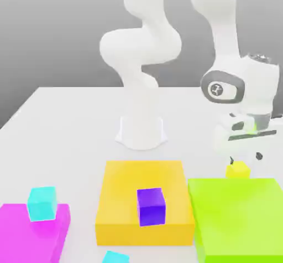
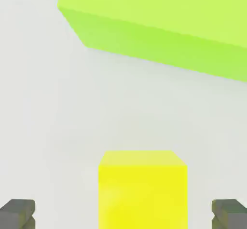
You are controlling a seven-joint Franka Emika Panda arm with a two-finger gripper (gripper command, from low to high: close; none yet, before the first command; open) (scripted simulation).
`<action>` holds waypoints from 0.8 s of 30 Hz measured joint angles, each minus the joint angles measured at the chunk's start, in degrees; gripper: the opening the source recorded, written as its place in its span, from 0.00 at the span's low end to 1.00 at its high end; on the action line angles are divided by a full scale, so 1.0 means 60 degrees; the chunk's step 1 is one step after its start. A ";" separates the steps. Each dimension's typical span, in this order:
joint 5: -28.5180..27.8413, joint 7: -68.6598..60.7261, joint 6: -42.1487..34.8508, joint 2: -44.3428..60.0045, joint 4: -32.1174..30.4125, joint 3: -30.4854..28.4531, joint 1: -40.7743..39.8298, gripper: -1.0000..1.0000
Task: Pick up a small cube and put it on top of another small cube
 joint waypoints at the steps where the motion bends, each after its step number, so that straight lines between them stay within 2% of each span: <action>1: -0.0328 0.0246 0.0110 0.0166 0.0049 -0.0350 0.0272 0.50; 6: -0.1762 0.1313 0.0705 0.0994 0.0257 -0.2215 0.1781 0.50; 7: -0.1968 0.1463 0.0827 0.1149 0.0286 -0.2582 0.2092 0.00; 13: -0.2085 0.1551 0.0906 0.1228 0.0301 -0.2762 0.2243 0.00; 15: -0.1875 0.1396 0.0795 0.1077 0.0273 -0.2430 0.1968 0.00; 24: 0.1077 -0.0790 -0.0184 -0.0400 -0.0128 0.0237 0.0026 0.00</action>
